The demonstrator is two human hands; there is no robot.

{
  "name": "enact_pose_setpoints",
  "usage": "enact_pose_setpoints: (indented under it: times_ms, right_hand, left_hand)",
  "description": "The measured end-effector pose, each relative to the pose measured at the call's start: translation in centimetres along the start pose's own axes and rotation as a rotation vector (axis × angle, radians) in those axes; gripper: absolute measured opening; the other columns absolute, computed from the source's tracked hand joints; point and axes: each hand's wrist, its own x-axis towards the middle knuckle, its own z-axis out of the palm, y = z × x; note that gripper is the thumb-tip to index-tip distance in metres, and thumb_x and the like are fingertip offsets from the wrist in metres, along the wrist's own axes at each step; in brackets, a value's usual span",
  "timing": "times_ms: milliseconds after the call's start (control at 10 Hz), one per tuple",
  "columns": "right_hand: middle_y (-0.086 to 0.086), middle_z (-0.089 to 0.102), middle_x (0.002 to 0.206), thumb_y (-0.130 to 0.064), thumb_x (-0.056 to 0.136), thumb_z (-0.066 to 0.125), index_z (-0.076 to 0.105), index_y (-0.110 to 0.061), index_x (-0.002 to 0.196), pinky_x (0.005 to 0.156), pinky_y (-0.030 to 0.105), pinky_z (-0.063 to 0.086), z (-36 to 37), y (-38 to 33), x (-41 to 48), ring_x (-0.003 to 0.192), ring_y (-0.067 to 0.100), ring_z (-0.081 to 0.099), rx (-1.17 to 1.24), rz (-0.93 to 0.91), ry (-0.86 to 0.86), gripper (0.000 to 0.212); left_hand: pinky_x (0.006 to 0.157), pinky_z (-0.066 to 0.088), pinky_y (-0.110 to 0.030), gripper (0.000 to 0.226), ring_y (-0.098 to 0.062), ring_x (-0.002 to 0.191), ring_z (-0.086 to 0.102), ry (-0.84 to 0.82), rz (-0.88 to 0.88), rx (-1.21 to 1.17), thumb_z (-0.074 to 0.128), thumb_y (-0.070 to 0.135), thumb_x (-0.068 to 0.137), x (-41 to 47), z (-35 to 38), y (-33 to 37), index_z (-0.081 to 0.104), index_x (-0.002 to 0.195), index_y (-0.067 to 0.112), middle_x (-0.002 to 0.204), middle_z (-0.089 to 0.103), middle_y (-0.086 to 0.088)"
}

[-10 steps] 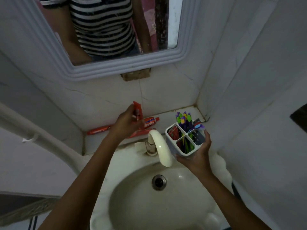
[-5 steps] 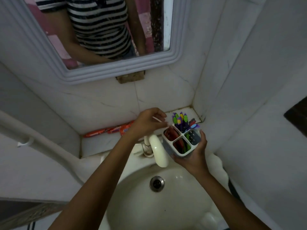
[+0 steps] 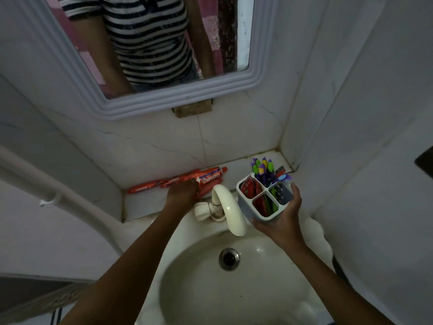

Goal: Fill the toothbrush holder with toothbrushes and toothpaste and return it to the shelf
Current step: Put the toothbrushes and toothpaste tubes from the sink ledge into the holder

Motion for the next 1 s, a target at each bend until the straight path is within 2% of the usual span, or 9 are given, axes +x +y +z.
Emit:
enact_pose_setpoints:
  times_ms: [100, 200, 300, 400, 500, 700, 800, 900, 1000]
  right_hand:
    - [0.004, 0.031, 0.162, -0.029, 0.048, 0.1, 0.01, -0.063, 0.149, 0.113, 0.051, 0.054, -0.1, 0.2, 0.2, 0.148, 0.016, 0.048, 0.001, -0.005, -0.005, 0.139]
    - [0.004, 0.031, 0.163, -0.028, 0.047, 0.101, 0.01, -0.062, 0.149, 0.113, 0.051, 0.054, -0.2, 0.2, 0.2, 0.148, 0.017, 0.048, 0.008, 0.011, -0.017, 0.141]
    - [0.003, 0.031, 0.164, -0.025, 0.046, 0.102, 0.011, -0.055, 0.154, 0.111, 0.056, 0.054, -0.3, 0.9, 0.4, 0.149, 0.018, 0.048, -0.004, 0.023, -0.022, 0.145]
    - [0.003, 0.031, 0.164, -0.023, 0.046, 0.103, 0.01, -0.043, 0.159, 0.112, 0.056, 0.054, -0.2, 1.3, 0.5, 0.149, 0.018, 0.048, -0.018, 0.026, -0.019, 0.148]
    - [0.004, 0.034, 0.165, -0.017, 0.049, 0.104, 0.01, -0.047, 0.159, 0.114, 0.056, 0.052, 0.1, 1.1, 0.5, 0.147, 0.02, 0.049, -0.011, 0.025, -0.019, 0.148]
    - [0.003, 0.035, 0.168, -0.006, 0.063, 0.102, 0.006, -0.076, 0.142, 0.122, 0.048, 0.041, -0.4, -0.8, -0.4, 0.151, 0.025, 0.043, -0.13, -0.024, 0.028, 0.143]
    - [0.003, 0.034, 0.165, -0.011, 0.057, 0.104, 0.009, -0.067, 0.149, 0.119, 0.043, 0.046, -0.2, -0.4, 0.0, 0.15, 0.024, 0.046, -0.087, -0.023, 0.02, 0.143]
    - [-0.003, 0.034, 0.159, -0.016, 0.047, 0.108, 0.013, -0.039, 0.158, 0.112, 0.024, 0.052, 0.1, 0.6, 0.4, 0.145, 0.013, 0.049, -0.082, -0.027, 0.016, 0.147]
    - [0.0, 0.036, 0.155, -0.012, 0.047, 0.107, 0.016, -0.022, 0.16, 0.11, 0.02, 0.051, 0.0, 0.6, 0.5, 0.144, 0.018, 0.05, -0.071, -0.044, 0.015, 0.146]
  left_hand:
    - [0.079, 0.056, -0.037, 0.054, -0.03, 0.094, 0.067, -0.031, 0.025, -0.023, 0.053, 0.063, 0.084, 0.2, -1.3, 0.3, 0.064, 0.11, 0.018, 0.104, 0.07, -0.009]
    - [0.085, 0.054, -0.036, 0.033, -0.03, 0.101, 0.065, -0.049, -0.041, -0.134, 0.064, 0.044, 0.084, 0.0, -3.6, -0.2, 0.063, 0.109, 0.022, 0.113, 0.069, -0.009]
    - [0.081, 0.057, -0.036, 0.019, -0.027, 0.092, 0.068, 0.02, -0.151, -0.332, 0.071, 0.024, 0.078, -0.5, -6.9, -0.8, 0.065, 0.096, 0.027, 0.1, 0.072, -0.005]
    - [0.075, 0.055, -0.029, 0.018, -0.017, 0.081, 0.07, 0.256, -0.056, -0.512, 0.072, 0.014, 0.077, -1.6, -10.9, 0.0, 0.072, 0.092, 0.024, 0.091, 0.074, -0.001]
    - [0.07, 0.05, -0.016, 0.02, -0.003, 0.072, 0.065, 0.372, 0.136, -0.677, 0.077, 0.019, 0.079, -3.3, -15.5, 3.3, 0.074, 0.099, 0.019, 0.087, 0.072, 0.005]
    - [0.078, 0.055, -0.021, 0.02, -0.006, 0.083, 0.068, 0.218, 0.406, -0.701, 0.07, 0.024, 0.085, -3.2, -18.0, 11.3, 0.072, 0.104, 0.02, 0.095, 0.073, 0.006]
    - [0.081, 0.056, -0.035, 0.019, -0.016, 0.086, 0.069, 0.133, 0.439, -0.587, 0.071, 0.023, 0.084, -1.8, -15.9, 14.7, 0.074, 0.102, 0.018, 0.096, 0.076, -0.002]
    - [0.082, 0.054, -0.031, 0.024, -0.021, 0.09, 0.07, 0.083, 0.434, -0.505, 0.072, 0.018, 0.082, -1.2, -13.6, 16.5, 0.074, 0.105, 0.017, 0.1, 0.077, -0.005]
    - [0.078, 0.052, -0.026, 0.03, -0.018, 0.086, 0.07, 0.083, 0.373, -0.665, 0.075, 0.02, 0.08, -1.0, -13.0, 15.9, 0.071, 0.11, 0.017, 0.102, 0.076, -0.004]
